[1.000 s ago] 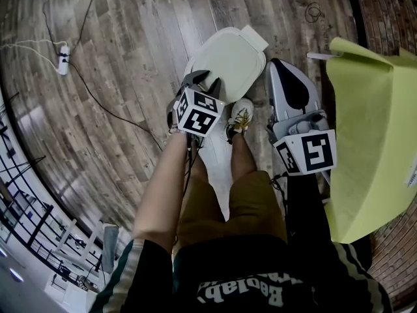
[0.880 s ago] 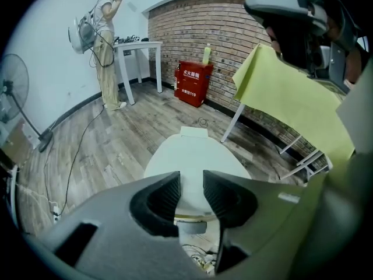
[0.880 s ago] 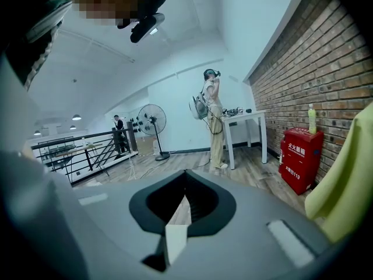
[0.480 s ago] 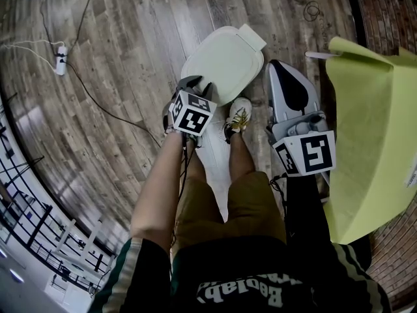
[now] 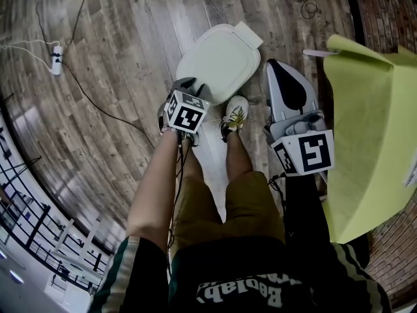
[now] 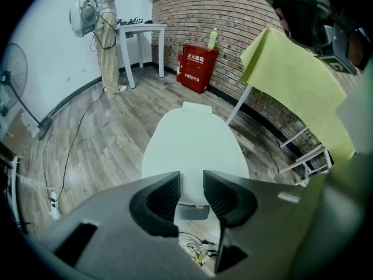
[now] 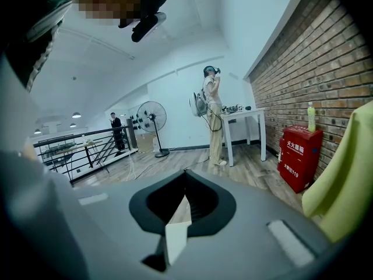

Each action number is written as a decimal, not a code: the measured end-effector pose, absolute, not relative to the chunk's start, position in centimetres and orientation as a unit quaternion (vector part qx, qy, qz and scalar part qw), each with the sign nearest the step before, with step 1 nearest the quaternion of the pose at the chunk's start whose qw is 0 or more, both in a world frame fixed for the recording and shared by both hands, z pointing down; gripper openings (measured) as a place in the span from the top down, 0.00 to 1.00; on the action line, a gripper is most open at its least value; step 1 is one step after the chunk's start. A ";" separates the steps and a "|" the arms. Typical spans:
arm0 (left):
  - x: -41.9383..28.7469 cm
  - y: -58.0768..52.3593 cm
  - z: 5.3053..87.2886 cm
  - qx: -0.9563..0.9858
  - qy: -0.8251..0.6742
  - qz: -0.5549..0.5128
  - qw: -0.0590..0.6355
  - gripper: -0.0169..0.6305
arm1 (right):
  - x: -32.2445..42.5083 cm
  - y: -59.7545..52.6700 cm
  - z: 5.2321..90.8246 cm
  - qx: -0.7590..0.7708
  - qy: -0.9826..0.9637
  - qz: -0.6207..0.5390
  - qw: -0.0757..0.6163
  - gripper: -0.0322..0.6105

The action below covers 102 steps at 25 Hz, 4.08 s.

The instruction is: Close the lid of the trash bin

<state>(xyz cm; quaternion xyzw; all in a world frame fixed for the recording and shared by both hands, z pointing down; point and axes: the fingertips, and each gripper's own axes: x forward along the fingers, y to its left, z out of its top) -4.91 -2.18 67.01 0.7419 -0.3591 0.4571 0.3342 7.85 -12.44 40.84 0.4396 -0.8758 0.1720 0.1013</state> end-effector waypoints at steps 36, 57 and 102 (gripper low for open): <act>-5.8 -0.7 72.2 0.717 -0.341 0.486 0.366 0.78 | 7.6 -13.6 42.4 0.430 -0.878 0.176 0.112 0.93; -5.9 -0.3 73.3 0.710 -0.334 0.490 0.381 0.77 | 7.8 -13.4 43.0 0.436 -0.874 0.183 0.111 0.93; -6.0 -7.9 56.4 0.791 -0.430 0.340 0.273 0.73 | 6.0 -11.6 39.5 0.444 -0.871 0.157 0.138 0.93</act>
